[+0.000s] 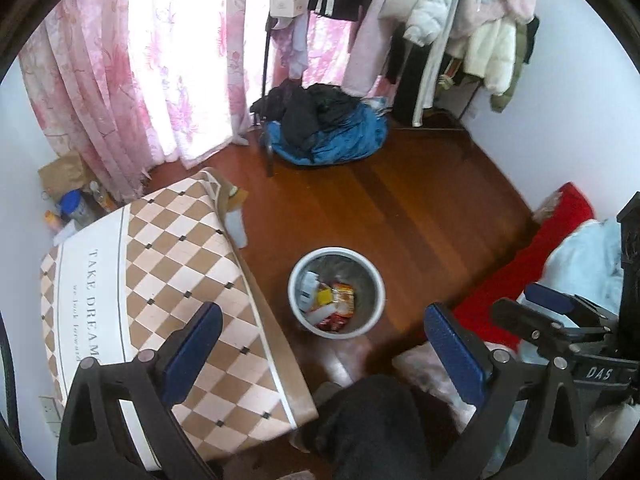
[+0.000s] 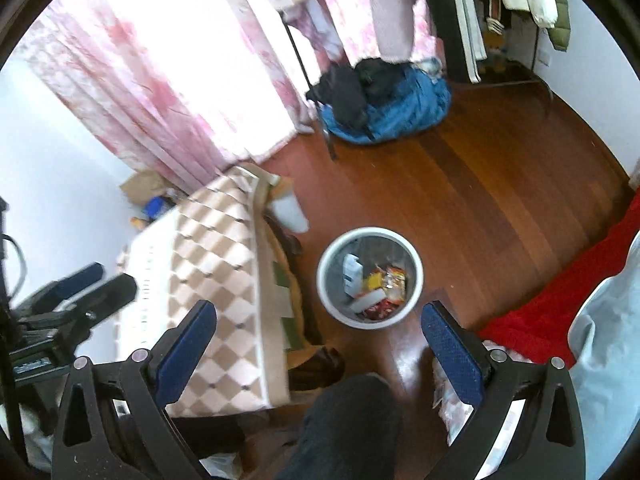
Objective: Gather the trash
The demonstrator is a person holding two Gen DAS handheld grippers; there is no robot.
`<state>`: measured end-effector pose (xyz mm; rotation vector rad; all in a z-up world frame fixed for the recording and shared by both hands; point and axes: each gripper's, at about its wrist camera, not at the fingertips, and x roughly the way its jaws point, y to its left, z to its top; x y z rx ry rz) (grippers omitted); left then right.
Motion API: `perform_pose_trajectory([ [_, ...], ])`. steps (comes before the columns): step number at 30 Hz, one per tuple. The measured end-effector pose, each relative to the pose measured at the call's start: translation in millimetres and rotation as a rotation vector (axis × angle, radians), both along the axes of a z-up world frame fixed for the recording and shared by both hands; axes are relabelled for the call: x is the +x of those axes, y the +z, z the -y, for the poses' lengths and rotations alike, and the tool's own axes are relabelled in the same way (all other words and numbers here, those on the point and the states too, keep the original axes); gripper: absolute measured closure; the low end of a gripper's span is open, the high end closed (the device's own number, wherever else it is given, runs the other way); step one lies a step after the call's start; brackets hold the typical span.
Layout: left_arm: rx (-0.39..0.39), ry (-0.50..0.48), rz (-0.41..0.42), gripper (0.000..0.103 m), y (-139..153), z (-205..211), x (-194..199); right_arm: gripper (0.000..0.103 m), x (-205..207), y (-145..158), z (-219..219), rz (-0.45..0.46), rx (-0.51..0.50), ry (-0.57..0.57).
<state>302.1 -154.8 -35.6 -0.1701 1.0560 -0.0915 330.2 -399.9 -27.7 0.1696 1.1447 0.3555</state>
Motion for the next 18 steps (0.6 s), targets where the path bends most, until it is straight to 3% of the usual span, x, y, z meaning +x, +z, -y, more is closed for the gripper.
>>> perform_pose_trajectory([
  [8, -0.049, -0.022, 0.024, 0.000, 26, -8, -22, 0.000, -30, 55, 9, 0.038, 0.052, 0.016],
  [18, -0.064, -0.046, 0.032, 0.000, 39, -5, -37, 0.000, -43, 69, 15, 0.031, 0.036, 0.026],
])
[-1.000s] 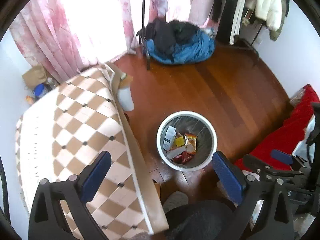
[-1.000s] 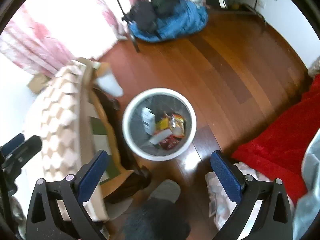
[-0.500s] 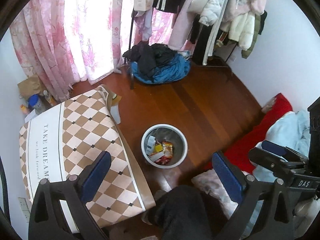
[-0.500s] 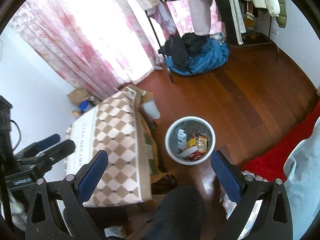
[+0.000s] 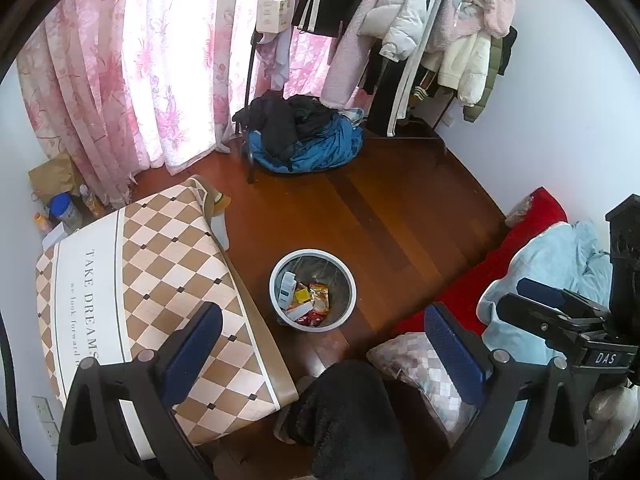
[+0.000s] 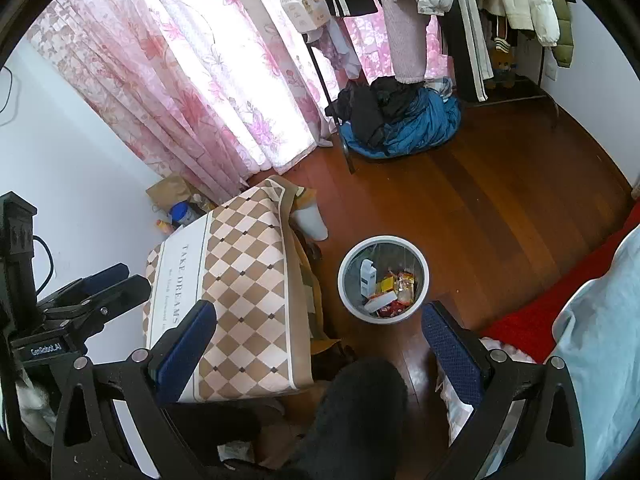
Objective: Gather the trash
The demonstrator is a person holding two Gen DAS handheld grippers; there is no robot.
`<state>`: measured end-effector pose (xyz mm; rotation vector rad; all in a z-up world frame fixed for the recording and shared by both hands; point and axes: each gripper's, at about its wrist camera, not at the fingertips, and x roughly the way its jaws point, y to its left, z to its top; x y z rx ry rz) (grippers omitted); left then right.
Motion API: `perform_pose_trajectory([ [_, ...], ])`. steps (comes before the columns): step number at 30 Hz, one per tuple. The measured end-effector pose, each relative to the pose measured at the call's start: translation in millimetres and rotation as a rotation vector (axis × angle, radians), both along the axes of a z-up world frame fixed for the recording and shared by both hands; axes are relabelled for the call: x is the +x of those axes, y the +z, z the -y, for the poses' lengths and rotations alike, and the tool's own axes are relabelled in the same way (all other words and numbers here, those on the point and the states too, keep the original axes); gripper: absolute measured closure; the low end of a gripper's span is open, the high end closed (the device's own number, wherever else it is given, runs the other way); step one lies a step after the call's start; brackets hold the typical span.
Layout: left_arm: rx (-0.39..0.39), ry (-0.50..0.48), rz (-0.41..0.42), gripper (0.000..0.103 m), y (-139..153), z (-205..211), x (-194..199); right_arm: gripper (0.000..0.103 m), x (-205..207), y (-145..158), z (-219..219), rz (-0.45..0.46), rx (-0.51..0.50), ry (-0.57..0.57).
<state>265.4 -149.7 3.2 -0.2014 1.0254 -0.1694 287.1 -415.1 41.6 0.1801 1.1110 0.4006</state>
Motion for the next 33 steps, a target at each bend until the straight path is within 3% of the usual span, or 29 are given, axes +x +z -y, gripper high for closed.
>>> perform_pose_trajectory([
  [33, -0.060, -0.003, -0.013, 0.000, -2, 8, -10, 0.000, -15, -6, -11, -0.026, 0.030, 0.027],
])
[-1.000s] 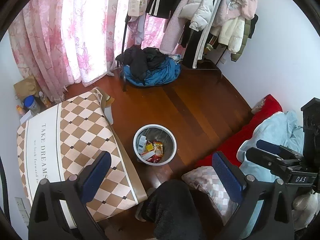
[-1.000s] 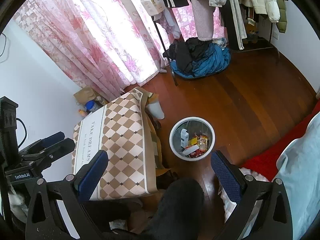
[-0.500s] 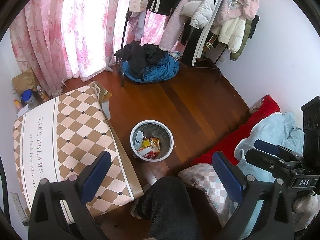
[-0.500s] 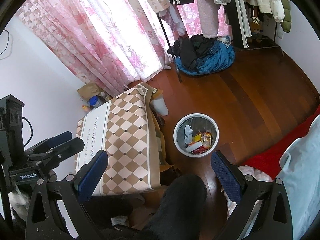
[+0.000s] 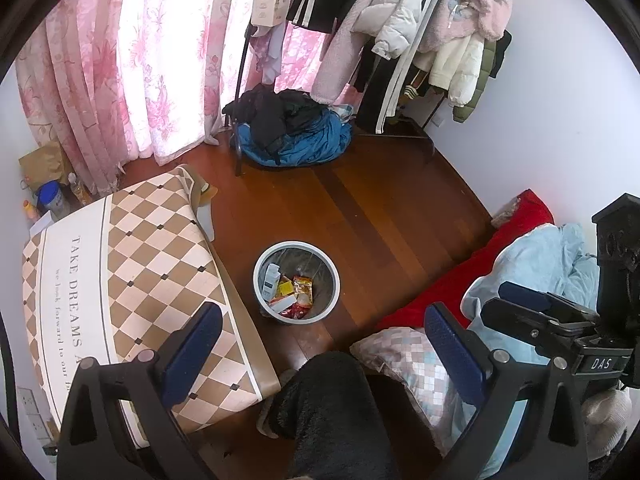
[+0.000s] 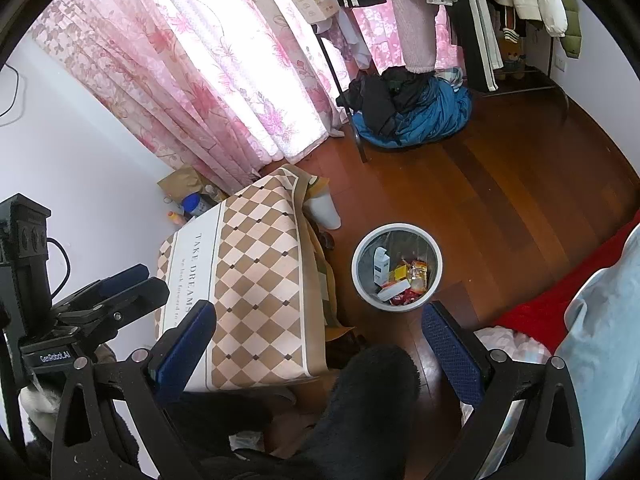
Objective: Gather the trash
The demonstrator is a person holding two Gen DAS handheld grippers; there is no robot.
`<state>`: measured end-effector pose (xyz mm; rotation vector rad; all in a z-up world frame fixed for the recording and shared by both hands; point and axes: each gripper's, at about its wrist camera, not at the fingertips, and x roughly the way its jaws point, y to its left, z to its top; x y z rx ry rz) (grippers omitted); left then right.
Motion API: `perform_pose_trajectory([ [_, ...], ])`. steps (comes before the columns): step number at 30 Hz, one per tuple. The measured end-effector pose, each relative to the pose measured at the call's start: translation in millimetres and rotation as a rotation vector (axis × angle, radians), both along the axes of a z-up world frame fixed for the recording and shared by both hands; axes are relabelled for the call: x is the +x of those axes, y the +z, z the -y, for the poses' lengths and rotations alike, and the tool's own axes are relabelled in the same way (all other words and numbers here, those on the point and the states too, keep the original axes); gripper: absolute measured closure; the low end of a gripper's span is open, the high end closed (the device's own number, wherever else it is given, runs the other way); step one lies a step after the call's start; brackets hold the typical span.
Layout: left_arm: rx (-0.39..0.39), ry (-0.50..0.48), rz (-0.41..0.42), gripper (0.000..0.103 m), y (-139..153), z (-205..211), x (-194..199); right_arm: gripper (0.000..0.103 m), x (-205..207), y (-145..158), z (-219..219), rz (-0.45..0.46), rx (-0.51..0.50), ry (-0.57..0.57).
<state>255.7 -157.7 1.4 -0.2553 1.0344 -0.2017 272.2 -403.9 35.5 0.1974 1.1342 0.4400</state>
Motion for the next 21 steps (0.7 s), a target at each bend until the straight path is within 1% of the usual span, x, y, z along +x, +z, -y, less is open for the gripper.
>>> perform_pose_trajectory([
  [7, -0.004, -0.014, 0.010, 0.000, 5.7, 0.8, -0.4, 0.000, -1.0, 0.5, -0.9, 0.004, 0.002, -0.001],
  [21, -0.004, -0.011, 0.014, 0.000, 6.3, -0.4, -1.2, 0.000, -1.7, 6.0, -4.3, 0.009, 0.004, 0.005],
])
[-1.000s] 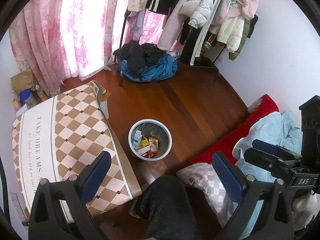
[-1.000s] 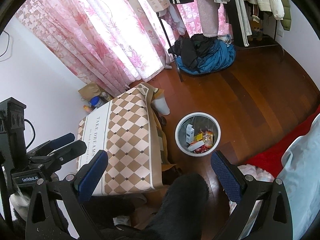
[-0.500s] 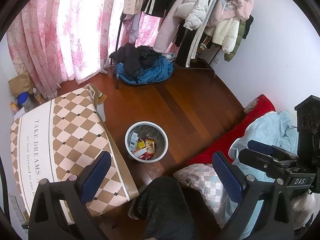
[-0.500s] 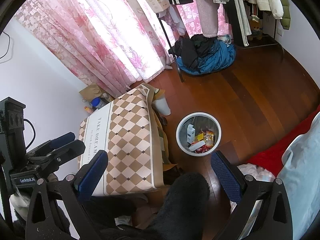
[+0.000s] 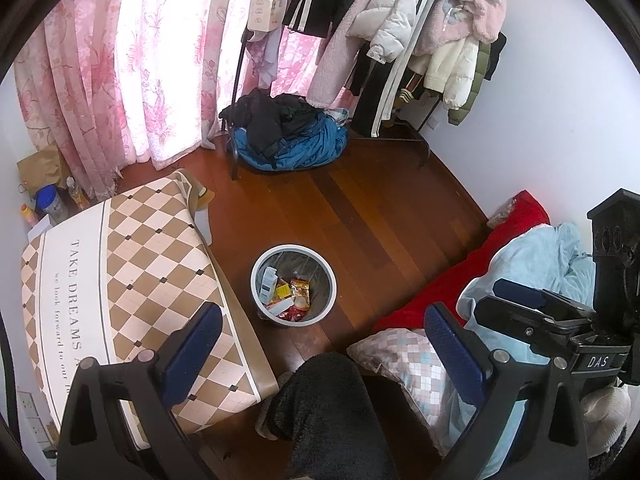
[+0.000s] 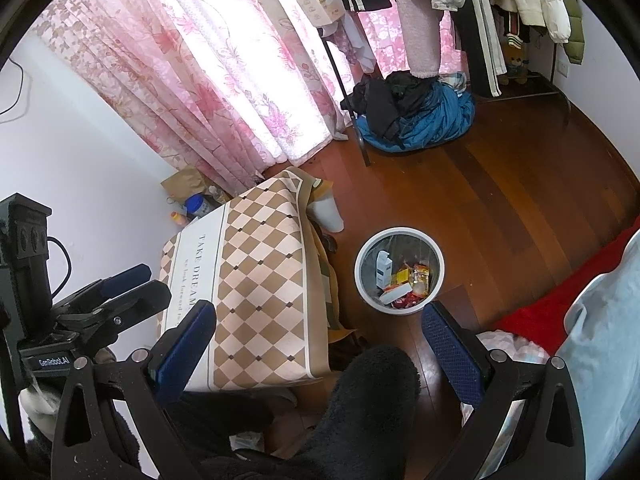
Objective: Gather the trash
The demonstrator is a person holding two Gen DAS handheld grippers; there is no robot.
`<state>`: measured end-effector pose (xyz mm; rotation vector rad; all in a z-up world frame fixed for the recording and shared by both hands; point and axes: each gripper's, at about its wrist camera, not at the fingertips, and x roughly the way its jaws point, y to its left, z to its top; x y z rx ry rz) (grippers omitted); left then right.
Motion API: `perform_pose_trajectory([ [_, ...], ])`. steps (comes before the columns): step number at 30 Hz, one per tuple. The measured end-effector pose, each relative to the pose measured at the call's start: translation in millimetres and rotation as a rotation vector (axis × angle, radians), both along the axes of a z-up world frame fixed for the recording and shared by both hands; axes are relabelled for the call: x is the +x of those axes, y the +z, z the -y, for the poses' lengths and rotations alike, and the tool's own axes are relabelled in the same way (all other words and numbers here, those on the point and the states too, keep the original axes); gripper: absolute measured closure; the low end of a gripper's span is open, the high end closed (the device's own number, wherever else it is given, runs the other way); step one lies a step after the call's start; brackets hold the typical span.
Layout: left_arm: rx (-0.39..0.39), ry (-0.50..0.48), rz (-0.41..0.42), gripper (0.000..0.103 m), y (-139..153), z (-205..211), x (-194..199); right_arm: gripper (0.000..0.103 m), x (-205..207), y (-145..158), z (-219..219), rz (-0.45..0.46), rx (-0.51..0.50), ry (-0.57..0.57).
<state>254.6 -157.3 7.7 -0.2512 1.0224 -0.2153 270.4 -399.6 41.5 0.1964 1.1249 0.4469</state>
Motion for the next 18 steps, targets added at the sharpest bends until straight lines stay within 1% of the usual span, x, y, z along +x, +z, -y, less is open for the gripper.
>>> perform_pose_trajectory([
  [18, -0.002, -0.004, 0.002, 0.000, 0.8, -3.5, -0.4, 0.000, 0.8, 2.4, -3.2, 0.003, -0.001, 0.005],
])
